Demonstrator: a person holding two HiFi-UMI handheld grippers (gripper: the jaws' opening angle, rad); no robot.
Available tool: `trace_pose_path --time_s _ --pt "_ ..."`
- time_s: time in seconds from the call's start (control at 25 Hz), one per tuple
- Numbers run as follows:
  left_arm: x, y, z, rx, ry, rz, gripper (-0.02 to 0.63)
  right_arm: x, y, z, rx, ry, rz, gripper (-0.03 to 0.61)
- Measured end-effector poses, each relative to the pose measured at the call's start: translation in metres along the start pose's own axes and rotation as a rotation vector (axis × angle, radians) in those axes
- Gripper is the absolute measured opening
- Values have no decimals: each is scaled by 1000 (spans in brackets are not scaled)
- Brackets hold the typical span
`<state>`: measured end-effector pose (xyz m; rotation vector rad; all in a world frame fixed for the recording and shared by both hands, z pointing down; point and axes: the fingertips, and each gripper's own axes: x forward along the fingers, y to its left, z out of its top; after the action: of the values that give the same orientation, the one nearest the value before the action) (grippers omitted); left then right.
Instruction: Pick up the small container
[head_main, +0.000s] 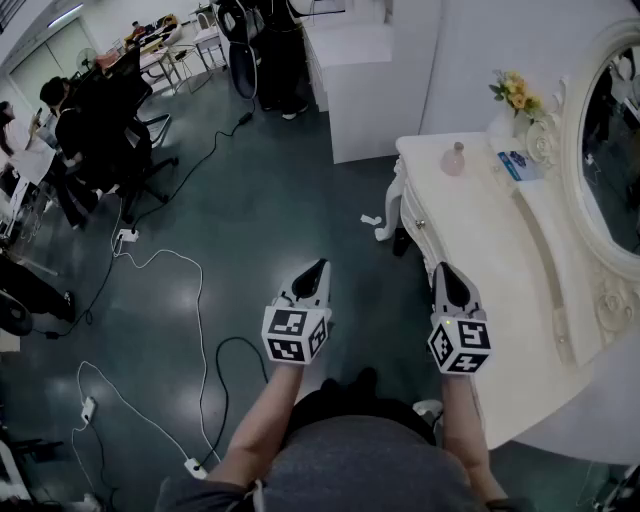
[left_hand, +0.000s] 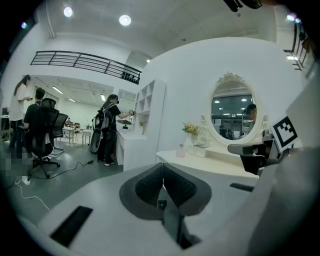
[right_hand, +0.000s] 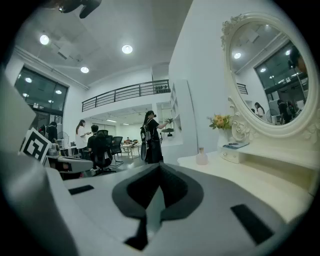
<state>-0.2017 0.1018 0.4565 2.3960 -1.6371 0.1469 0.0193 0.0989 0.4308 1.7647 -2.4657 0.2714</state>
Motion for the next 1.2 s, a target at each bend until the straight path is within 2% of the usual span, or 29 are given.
trace_pose_path --time_s 0.96,1.2 --pt "16 -9 9 -15 -26 51 9 -1 -21 2 26 -24 62 5" --pt "22 -10 7 -18 -23 45 70 3 -26 -4 45 -11 58 5"
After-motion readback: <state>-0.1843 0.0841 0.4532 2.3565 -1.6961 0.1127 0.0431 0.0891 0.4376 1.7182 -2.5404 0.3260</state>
